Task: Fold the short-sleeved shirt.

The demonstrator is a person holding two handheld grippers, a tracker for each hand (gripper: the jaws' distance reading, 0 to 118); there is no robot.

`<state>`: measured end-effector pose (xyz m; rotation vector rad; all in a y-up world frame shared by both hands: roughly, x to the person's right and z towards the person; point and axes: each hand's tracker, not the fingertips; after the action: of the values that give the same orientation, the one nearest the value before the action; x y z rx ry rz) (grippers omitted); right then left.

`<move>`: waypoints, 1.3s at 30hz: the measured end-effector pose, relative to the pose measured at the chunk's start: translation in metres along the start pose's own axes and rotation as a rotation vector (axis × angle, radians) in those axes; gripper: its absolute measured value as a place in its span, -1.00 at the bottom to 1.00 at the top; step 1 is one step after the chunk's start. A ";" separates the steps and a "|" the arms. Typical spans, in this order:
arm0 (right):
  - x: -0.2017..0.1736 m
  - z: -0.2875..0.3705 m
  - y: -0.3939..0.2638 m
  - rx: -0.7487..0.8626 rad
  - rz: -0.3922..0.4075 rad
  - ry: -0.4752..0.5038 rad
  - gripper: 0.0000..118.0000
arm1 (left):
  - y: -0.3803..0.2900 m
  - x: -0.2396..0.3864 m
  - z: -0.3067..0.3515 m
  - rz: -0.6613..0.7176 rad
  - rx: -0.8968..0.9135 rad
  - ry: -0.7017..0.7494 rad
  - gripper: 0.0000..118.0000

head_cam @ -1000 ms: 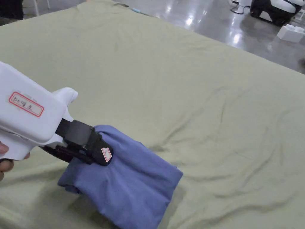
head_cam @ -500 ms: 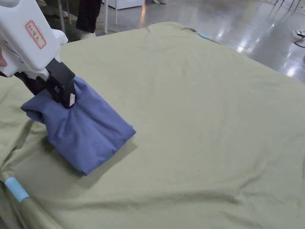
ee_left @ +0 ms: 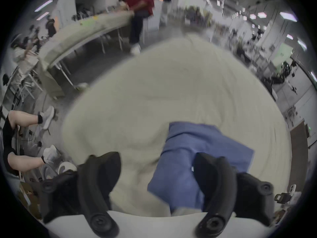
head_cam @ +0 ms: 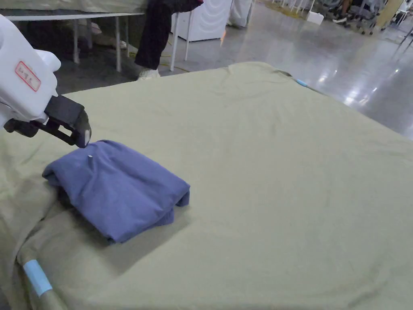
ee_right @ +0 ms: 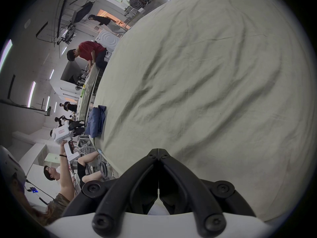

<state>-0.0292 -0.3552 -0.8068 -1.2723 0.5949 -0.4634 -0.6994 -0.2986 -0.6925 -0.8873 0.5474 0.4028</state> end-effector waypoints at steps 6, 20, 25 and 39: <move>0.022 0.022 -0.020 0.097 0.080 -0.059 -0.96 | -0.105 0.073 0.052 -0.047 0.053 -0.172 -0.67; 0.069 0.169 -0.046 0.852 0.386 -0.391 -0.96 | -0.215 0.376 0.147 -0.046 0.568 -0.694 -0.96; 0.047 0.206 -0.057 1.138 0.539 -0.474 -0.96 | -0.248 0.434 0.218 -0.292 1.024 -0.542 -0.96; 0.046 0.207 -0.089 1.356 0.575 -0.686 -0.12 | -0.278 0.446 0.203 -0.388 1.057 -0.510 0.48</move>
<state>0.1397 -0.2521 -0.6903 0.1075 -0.0381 0.1161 -0.1385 -0.2454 -0.6859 0.1510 0.0544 -0.0531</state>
